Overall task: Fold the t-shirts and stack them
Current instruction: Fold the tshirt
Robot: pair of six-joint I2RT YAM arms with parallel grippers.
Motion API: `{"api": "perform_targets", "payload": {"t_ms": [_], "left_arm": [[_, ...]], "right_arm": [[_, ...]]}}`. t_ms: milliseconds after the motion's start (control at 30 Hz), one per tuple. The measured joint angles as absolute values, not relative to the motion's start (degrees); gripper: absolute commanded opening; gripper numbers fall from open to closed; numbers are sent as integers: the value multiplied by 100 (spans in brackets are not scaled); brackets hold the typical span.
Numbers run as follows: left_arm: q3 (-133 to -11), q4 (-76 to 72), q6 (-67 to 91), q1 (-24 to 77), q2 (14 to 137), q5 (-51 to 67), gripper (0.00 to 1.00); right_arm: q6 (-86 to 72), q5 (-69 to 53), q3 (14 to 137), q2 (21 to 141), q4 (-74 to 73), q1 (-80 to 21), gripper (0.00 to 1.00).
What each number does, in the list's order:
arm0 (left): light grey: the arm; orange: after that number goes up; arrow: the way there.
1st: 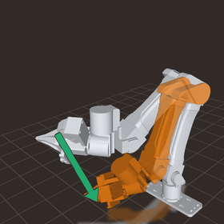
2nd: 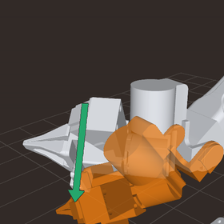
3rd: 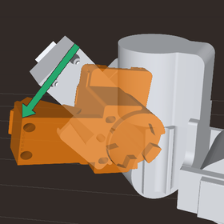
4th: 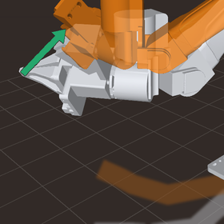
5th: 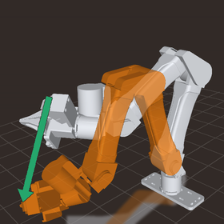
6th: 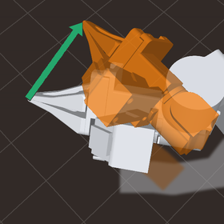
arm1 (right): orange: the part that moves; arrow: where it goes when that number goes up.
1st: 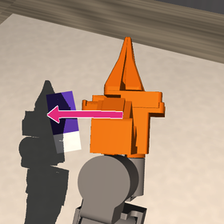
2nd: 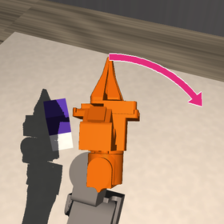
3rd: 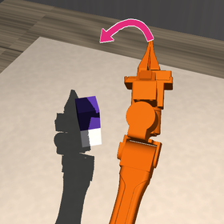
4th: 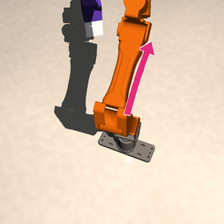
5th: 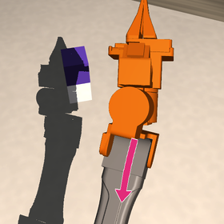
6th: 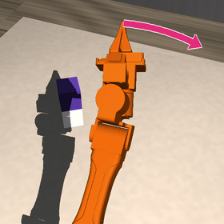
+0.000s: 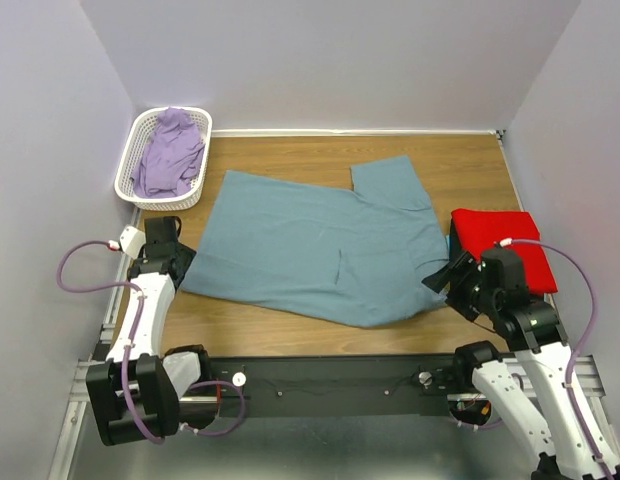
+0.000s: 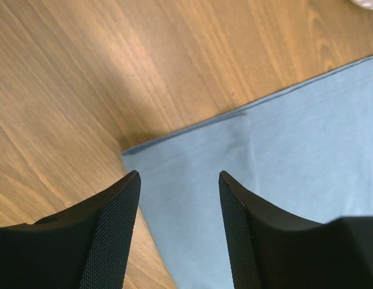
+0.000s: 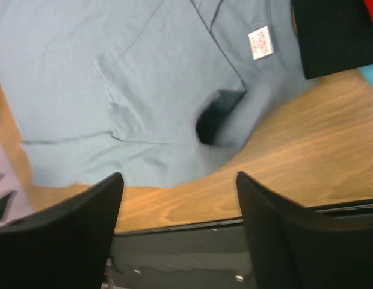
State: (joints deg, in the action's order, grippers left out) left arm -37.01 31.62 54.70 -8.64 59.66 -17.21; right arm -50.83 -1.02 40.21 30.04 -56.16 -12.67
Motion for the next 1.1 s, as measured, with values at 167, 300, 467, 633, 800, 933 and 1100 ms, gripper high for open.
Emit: {"api": "perform_targets", "payload": {"t_ms": [167, 300, 467, 633, 800, 933, 1100], "left_arm": [[-4211, 3321, 5240, -895, 5924, -1741, 68], [-4672, 3044, 4884, -864, 5833, -1710, 67], [-4755, 2738, 4711, -543, 5931, -1772, 66], [-4718, 2534, 4816, -75, 6390, -2029, 66], [-4724, 2445, 4991, 342, 7155, -2178, 58], [-4724, 2355, 5085, 373, 7581, -2250, 56], [-4724, 2274, 5175, 401, 8088, -2320, 52]], "right_arm": [[-4947, -99, 4327, 3131, -5749, -1262, 91], [-4698, -268, 4506, 3610, -5315, -1262, 91], [-4486, -456, 4425, 4456, -4580, -1262, 91], [-4202, -340, 4390, 5183, -3857, -1264, 91], [-3959, -148, 4466, 6082, -3286, -1264, 91], [-3835, -21, 4495, 6573, -2869, -1264, 91], [-3680, 97, 4539, 7190, -2515, -1299, 91]]}}
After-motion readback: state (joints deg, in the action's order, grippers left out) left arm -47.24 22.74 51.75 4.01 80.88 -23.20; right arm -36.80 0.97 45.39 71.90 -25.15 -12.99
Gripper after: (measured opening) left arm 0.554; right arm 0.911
